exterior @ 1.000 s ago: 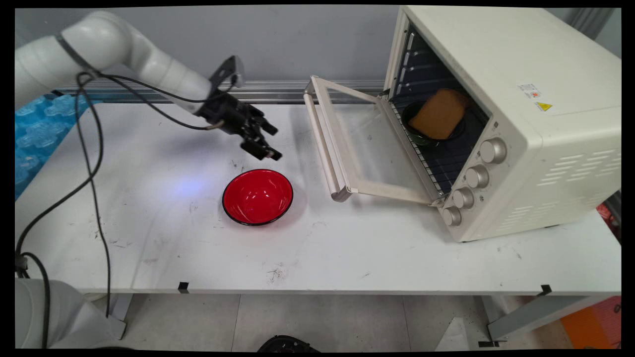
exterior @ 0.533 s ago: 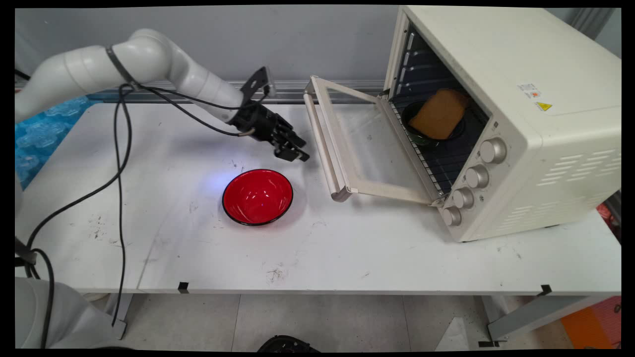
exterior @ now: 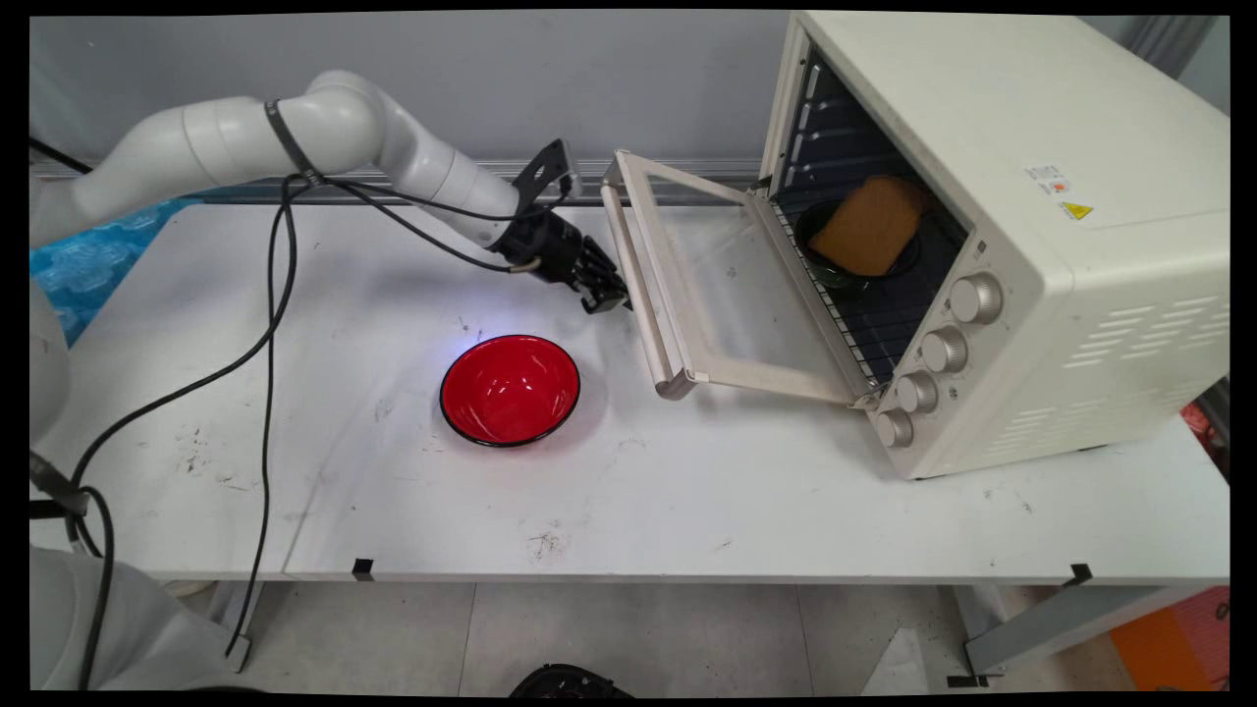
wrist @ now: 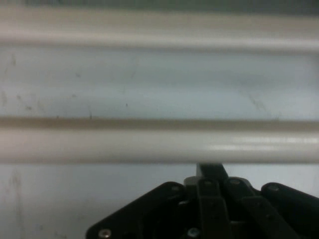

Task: Close the oven

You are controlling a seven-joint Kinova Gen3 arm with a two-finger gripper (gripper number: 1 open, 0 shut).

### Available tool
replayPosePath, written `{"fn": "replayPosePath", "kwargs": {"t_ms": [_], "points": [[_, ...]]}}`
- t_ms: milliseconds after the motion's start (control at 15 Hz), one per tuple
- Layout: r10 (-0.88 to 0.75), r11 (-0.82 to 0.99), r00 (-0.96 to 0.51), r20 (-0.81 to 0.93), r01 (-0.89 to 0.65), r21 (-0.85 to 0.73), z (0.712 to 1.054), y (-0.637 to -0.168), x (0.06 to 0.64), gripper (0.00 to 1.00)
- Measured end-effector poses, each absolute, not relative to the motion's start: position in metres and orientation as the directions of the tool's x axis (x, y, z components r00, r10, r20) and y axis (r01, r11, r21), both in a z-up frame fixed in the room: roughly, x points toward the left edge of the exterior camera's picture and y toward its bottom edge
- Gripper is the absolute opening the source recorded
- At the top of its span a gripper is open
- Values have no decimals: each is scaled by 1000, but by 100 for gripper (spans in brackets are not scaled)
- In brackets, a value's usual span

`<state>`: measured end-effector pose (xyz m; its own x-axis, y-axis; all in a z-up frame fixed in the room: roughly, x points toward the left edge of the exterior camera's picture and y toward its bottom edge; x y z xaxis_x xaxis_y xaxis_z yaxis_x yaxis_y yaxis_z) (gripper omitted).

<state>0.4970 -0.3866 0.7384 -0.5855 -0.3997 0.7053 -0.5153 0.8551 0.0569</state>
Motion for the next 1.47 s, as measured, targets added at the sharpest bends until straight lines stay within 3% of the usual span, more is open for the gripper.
{"fn": "replayPosePath", "kwargs": {"t_ms": [400,1467], "points": [[-386,860,-575,721,-507,55,756,-398,485,0],[-331,869,-479,813,-490,65,864,-439,432,0]]}}
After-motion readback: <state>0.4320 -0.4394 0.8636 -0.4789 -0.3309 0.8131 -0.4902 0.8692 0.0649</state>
